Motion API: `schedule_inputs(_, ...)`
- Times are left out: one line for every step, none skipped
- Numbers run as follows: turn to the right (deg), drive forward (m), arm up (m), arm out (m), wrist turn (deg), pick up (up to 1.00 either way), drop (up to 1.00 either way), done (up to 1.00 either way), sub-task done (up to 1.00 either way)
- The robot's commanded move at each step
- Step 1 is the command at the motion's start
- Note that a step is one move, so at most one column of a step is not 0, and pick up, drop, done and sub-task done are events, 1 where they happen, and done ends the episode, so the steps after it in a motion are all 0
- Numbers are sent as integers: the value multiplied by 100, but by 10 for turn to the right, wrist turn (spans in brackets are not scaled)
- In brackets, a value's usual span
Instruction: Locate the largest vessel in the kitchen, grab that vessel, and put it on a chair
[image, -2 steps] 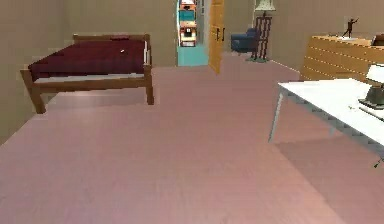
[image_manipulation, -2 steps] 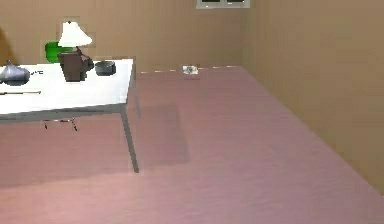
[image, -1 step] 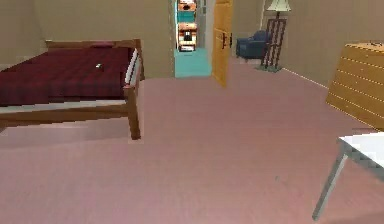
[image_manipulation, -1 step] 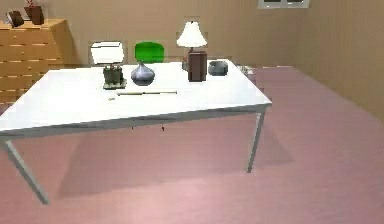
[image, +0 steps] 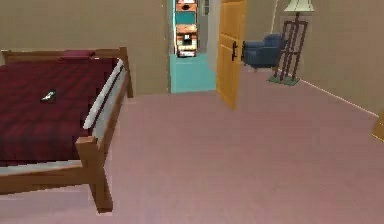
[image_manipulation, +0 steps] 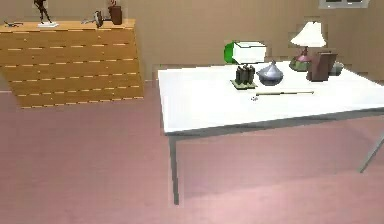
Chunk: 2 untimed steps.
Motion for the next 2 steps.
schedule_inputs(0, 100, 0, 0, 0, 0, 0, 0, 0)
schedule_inputs(0, 100, 0, 0, 0, 0, 0, 0, 0)
